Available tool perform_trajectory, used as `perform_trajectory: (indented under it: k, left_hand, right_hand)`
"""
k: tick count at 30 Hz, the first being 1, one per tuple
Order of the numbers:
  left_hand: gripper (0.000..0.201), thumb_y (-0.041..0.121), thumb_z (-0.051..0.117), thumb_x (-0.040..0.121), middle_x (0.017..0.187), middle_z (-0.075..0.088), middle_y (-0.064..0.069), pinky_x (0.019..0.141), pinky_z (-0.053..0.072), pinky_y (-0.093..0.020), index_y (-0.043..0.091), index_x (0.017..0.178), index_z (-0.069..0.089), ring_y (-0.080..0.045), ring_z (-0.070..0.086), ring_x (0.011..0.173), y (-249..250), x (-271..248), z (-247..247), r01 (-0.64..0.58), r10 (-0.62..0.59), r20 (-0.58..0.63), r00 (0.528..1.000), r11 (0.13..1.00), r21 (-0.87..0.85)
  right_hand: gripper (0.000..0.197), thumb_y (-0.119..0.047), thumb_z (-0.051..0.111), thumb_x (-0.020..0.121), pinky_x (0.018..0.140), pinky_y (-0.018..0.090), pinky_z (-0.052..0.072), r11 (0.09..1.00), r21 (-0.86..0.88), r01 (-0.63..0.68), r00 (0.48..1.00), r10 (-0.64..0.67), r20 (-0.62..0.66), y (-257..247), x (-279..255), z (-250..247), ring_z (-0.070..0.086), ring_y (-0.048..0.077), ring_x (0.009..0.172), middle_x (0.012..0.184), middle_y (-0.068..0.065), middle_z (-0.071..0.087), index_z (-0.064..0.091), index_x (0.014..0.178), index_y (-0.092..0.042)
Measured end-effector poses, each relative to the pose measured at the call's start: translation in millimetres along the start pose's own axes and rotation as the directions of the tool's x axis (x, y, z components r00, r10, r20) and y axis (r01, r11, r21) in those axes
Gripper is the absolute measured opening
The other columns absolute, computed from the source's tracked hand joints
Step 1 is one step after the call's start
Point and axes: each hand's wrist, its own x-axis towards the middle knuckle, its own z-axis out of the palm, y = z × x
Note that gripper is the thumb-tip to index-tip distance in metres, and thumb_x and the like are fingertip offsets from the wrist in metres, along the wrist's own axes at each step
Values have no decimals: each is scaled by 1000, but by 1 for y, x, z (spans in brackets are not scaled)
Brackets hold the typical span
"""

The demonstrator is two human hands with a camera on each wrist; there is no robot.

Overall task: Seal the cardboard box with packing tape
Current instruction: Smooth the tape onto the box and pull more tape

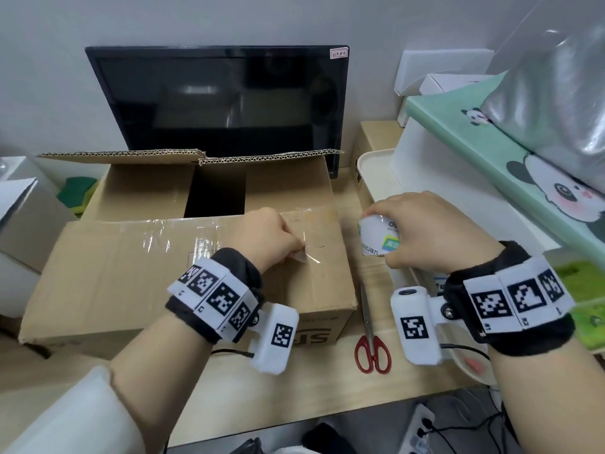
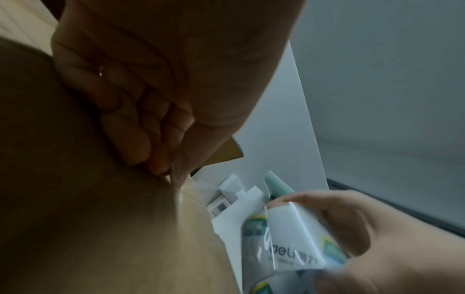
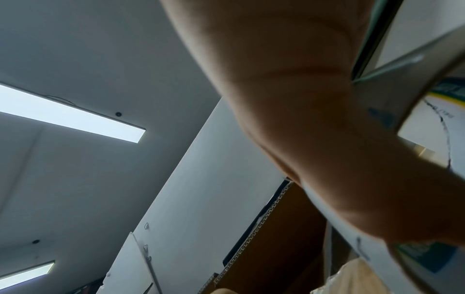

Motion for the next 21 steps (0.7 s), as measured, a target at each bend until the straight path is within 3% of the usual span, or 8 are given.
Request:
perform_trajectory:
  k: [3, 7, 10, 13, 16, 18, 21]
  left_hand:
    - [39, 31, 65, 80, 42, 57, 7, 43, 39, -18, 21, 43, 57, -7, 55, 59, 4, -2, 0, 31, -30, -10, 1000, 996, 89]
    - [53, 59, 67, 71, 56, 52, -2, 49, 35, -25, 14, 50, 49, -21, 55, 62, -3, 4, -3, 77, -71, -32, 997, 966, 246]
    - [55, 68, 64, 67, 63, 55, 0, 52, 36, -25, 15, 60, 49, -20, 54, 64, -10, 4, -5, 55, -39, -56, 998, 946, 319]
    - [37, 47, 71, 74, 72, 47, 9, 60, 39, -30, 20, 69, 45, -17, 49, 71, -11, 4, -1, -144, 155, -26, 988, 958, 249]
    - [17, 16, 73, 74, 92, 50, 9, 79, 45, -40, 23, 80, 59, -18, 50, 90, -9, 5, 2, -430, 438, -3, 899, 883, 185]
    - [24, 8, 70, 76, 110, 55, 5, 86, 43, -44, 23, 94, 66, -20, 48, 100, -7, 6, 3, -519, 526, 42, 849, 818, 249]
    - [43, 4, 63, 81, 120, 56, 2, 90, 42, -41, 23, 120, 61, -21, 49, 105, -8, 6, 2, -576, 566, 129, 815, 764, 290]
  right_hand:
    - [53, -22, 68, 66, 82, 30, 35, 999, -36, 18, 1000, -18, -4, -4, 3, 0, 52, 21, 100, 107, -3, 61, 55, 117, -29]
    - [52, -24, 70, 67, 86, 32, 35, 996, -75, 43, 999, -44, -13, -7, 7, -4, 52, 22, 102, 109, -2, 61, 55, 117, -27]
    - [52, -24, 71, 67, 85, 32, 34, 995, -86, 54, 998, -55, -9, -7, 8, -5, 52, 22, 103, 111, -2, 61, 55, 117, -27]
    - [52, -25, 70, 67, 85, 31, 33, 995, -89, 47, 999, -48, -4, -6, 7, -7, 52, 22, 103, 111, -2, 61, 54, 117, -27]
    - [53, -24, 70, 67, 86, 31, 33, 996, -83, 39, 999, -40, -1, -6, 6, -8, 52, 22, 104, 112, -2, 61, 54, 117, -27]
    - [53, -24, 70, 67, 87, 32, 33, 996, -81, 39, 999, -39, 3, -5, 5, -7, 52, 22, 104, 111, -2, 61, 54, 117, -27]
    - [52, -25, 70, 67, 86, 32, 34, 996, -84, 42, 999, -43, -3, -5, 5, -6, 52, 22, 104, 110, -2, 61, 54, 117, -27]
